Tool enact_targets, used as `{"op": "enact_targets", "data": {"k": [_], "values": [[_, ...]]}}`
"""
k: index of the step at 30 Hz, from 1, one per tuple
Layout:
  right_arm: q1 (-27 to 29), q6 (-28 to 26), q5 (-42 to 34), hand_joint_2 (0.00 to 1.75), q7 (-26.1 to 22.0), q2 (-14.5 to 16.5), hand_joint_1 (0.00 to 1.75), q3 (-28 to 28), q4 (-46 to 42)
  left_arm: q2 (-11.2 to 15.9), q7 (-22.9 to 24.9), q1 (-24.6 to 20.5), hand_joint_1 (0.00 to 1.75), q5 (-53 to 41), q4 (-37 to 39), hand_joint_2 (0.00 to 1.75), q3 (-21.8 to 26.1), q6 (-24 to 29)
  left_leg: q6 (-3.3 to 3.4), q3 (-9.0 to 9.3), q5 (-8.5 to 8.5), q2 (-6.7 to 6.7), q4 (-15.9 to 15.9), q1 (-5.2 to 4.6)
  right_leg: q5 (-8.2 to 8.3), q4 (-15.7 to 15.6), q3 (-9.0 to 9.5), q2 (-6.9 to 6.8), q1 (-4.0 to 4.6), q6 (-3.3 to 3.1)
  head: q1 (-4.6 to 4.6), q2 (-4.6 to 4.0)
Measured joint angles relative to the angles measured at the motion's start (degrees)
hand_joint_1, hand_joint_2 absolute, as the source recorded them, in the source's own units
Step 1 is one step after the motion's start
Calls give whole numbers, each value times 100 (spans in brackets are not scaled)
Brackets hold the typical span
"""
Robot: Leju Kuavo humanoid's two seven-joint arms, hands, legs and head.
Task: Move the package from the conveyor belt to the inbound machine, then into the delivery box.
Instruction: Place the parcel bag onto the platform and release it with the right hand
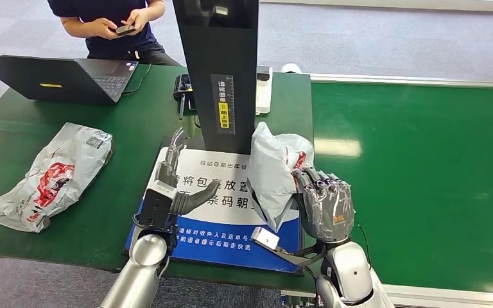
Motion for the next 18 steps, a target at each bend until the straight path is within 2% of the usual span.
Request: {"op": "enact_targets", "data": {"k": [4, 9, 18], "values": [[-195, 1, -180, 175, 13, -55, 175, 321, 245, 0, 2, -52, 0, 56, 90, 175, 0, 98, -2, -2, 1, 2, -1, 0, 2, 1, -1, 2, 0, -2, 1, 0], [-816, 5, -704, 175, 14, -27, 175, 1096, 991, 0, -9, -176, 0, 116, 227, 175, -2, 235, -13, -2, 10, 2, -1, 0, 10, 5, -5, 2, 5, -14, 1, 0], [-1688, 31, -1693, 175, -463, 409, 175, 2059, 2002, 0, -90, -324, 0, 209, 433, 175, -16, 395, -24, -9, 17, 3, -2, 2, 12, 11, -15, 2, 15, -19, 0, 0]]}}
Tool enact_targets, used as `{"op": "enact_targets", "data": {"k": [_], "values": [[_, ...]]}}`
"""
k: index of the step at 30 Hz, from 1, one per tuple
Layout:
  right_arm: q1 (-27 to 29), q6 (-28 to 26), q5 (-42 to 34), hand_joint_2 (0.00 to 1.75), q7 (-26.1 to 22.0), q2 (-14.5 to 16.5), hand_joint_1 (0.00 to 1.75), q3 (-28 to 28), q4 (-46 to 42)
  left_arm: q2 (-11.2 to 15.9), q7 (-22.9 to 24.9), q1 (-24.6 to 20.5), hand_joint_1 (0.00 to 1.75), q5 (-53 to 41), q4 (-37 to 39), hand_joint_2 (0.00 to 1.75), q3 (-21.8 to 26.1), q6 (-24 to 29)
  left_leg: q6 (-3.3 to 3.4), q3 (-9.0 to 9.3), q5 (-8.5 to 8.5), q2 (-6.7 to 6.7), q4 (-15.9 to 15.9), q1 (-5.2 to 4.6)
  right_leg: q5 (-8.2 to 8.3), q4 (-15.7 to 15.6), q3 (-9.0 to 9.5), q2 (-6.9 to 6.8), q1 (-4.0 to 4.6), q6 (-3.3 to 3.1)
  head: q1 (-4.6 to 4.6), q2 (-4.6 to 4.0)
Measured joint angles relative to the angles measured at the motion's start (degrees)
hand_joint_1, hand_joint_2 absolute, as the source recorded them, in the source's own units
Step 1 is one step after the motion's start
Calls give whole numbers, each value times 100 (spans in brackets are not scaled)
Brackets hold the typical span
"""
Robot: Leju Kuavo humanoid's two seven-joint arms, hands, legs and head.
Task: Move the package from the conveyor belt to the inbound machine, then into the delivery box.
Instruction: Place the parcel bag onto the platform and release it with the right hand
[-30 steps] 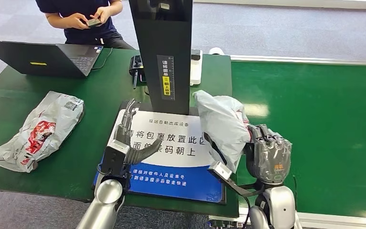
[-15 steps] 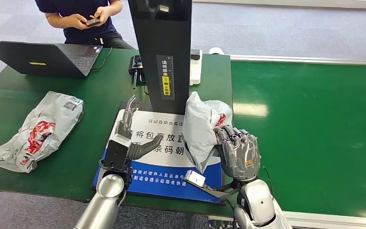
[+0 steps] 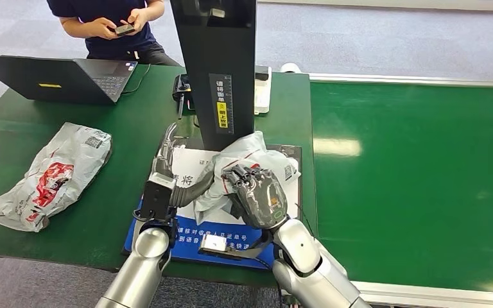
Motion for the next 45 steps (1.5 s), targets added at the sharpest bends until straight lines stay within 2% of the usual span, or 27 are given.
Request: {"op": "enact_targets", "data": {"k": [5, 11, 24, 31, 41, 42, 43, 45], "values": [[-310, 323, -338, 175, 22, 248, 175, 247, 201, 3, -35, -137, 0, 82, 131, 175, 73, 55, -5, -3, 3, -1, -1, 2, 1, 3, -2, -1, 1, -2, 0, 0], [-464, 635, -404, 175, 78, 459, 175, 447, 260, 15, 19, -246, 0, 99, 151, 175, 188, 97, -6, -5, 4, -3, 0, 2, 1, 3, -3, -2, 1, -2, 0, 0], [-483, 754, -401, 175, 146, 701, 175, 824, 256, 17, -23, -635, 0, 220, 486, 175, 230, -18, -6, -7, 4, -3, 0, 2, 2, 3, -4, -3, 1, -3, 0, 0], [-520, 744, -433, 175, 135, 823, 175, 974, 261, 70, -75, -975, 0, 666, 1061, 175, 546, 62, -8, -7, 5, -3, 0, 5, 3, 4, -6, -2, 5, -6, -1, 0], [-541, 748, -455, 175, 106, 952, 175, 1099, 250, 124, -47, -1113, 0, 686, 1369, 175, 791, 181, -8, -10, 5, -3, 0, 6, 1, 4, -7, -3, 6, -9, 0, 0], [-544, 754, -472, 175, 94, 962, 167, 1114, 237, 132, -38, -1119, 0, 684, 1384, 175, 819, 206, -8, -10, 5, -3, 0, 6, 1, 4, -7, -3, 6, -9, 0, 0], [-549, 770, -495, 175, 78, 974, 130, 1130, 219, 142, -33, -1123, 0, 676, 1398, 175, 850, 236, -8, -10, 5, -3, 0, 6, 1, 4, -8, -3, 6, -9, -1, 0], [-563, 825, -548, 175, 52, 996, 42, 1166, 171, 158, -28, -1124, 0, 643, 1422, 175, 904, 297, -8, -11, 5, -3, 0, 6, 1, 4, -9, -3, 6, -9, -1, 0]]}}
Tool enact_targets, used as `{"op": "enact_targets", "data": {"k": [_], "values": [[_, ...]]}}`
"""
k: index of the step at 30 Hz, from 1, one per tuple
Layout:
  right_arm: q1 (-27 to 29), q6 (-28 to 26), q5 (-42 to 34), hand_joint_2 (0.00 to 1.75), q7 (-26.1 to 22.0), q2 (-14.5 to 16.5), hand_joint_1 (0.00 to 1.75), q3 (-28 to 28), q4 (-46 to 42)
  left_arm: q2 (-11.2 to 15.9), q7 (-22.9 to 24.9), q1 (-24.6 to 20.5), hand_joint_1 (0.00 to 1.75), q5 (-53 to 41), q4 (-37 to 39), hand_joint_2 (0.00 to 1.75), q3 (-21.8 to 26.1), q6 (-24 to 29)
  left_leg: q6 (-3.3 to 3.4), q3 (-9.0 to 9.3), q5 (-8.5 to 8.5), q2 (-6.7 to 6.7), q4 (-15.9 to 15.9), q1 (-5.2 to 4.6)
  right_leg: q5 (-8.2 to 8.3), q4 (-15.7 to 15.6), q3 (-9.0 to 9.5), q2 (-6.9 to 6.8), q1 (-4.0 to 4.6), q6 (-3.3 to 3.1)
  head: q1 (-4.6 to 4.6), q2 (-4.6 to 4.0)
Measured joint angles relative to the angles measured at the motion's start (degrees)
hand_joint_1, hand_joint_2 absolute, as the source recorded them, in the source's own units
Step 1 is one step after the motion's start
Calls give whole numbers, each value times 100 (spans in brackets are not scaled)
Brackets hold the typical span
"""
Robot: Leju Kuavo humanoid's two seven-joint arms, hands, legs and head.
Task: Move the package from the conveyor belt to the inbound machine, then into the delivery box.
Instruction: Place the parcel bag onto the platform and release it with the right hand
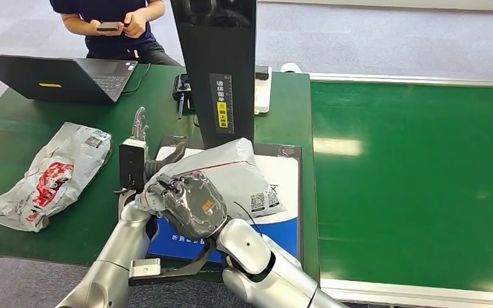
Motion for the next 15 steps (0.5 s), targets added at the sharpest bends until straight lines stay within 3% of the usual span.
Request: {"op": "enact_targets", "data": {"k": [1, 2, 15], "values": [[-13, 44, -29, 175, -7, 8, 6, 20, -22, 5, 6, 3, 0, -21, 8, 175, 20, 25, 0, 0, 0, 0, 0, 0, 0, 0, 0, 0, 0, 0, -1, 0], [-28, 89, -58, 175, -7, 14, 0, 40, -41, 8, 17, 11, 0, -45, 14, 175, 38, 44, 0, 0, 0, 0, 0, 0, 0, 0, 0, -1, 0, 0, 0, 0], [-126, 328, -168, 175, 98, 64, 0, 89, -130, 7, 219, 195, 0, -256, -23, 175, 161, 68, 0, -1, 0, 0, 0, 0, 0, 0, -2, 0, 0, -1, 0, 0]]}}
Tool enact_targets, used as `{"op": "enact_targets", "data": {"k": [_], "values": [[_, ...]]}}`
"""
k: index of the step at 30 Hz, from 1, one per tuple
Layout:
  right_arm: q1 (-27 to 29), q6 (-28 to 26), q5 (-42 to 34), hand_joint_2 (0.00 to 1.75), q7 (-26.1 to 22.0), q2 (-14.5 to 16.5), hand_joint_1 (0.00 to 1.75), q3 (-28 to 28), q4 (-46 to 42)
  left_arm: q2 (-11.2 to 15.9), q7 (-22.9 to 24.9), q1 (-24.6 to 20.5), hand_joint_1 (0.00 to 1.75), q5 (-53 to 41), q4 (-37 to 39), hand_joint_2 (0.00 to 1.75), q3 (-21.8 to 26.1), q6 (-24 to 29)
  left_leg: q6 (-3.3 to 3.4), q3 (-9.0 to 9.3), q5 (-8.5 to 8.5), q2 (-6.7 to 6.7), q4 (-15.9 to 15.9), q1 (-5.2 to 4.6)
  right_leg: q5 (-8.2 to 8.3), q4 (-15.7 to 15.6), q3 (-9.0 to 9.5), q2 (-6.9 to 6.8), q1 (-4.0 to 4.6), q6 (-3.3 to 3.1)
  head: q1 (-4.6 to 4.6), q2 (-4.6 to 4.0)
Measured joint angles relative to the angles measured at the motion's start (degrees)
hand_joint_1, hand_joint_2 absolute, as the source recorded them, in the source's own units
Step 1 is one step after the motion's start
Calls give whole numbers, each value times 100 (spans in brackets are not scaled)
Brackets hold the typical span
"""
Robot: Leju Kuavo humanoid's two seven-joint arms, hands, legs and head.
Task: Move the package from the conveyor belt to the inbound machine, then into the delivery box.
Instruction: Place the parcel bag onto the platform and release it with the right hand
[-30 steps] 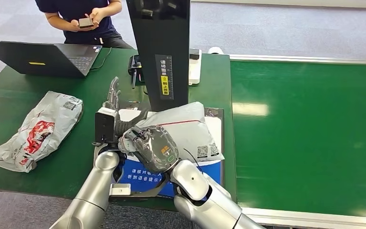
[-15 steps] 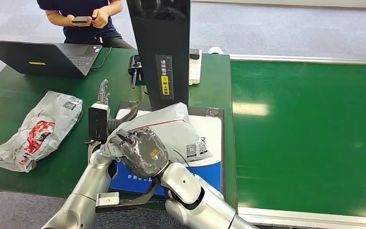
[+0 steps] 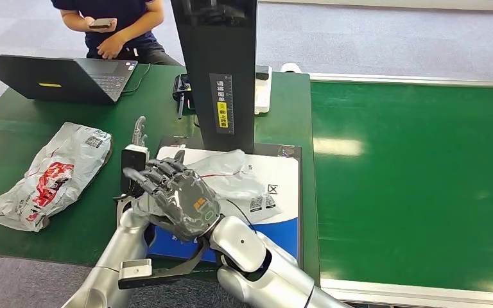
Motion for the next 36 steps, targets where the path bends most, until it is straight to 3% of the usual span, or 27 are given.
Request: {"op": "enact_targets", "data": {"k": [17, 22, 26, 30, 36], "values": [[85, 372, 115, 175, 242, 26, 0, 3, -131, -1, 357, 305, 0, -393, -608, 175, 73, -134, 0, 0, 0, 0, 0, 0, -1, 0, -2, 1, 0, -1, -1, 0], [201, 877, -408, 175, 322, -8, 0, -160, -249, 1, 447, 480, 0, -428, -863, 175, 130, -132, 0, 0, 0, 0, -1, 0, -1, -1, -2, 0, 1, -1, -1, 0], [295, 939, -949, 175, 311, -96, 0, -506, -419, 7, 530, 579, 0, -453, -1083, 175, 212, -98, 0, 0, 0, 0, 0, 0, 0, -1, -2, 0, 0, -1, 0, 0], [492, 737, -1386, 175, 85, -244, 0, -922, -642, 18, 525, 697, 0, -586, -1353, 175, 279, 152, 0, 0, 0, 0, 1, 0, 0, -1, -1, 0, 0, -2, 0, 0], [1045, 480, -2239, 175, -622, -549, 0, -1605, -1000, 84, 530, 973, 0, -751, -1956, 175, 468, 454, -1, -2, -2, 0, -1, 0, 0, -3, -3, 0, 0, -3, 0, 0]]}}
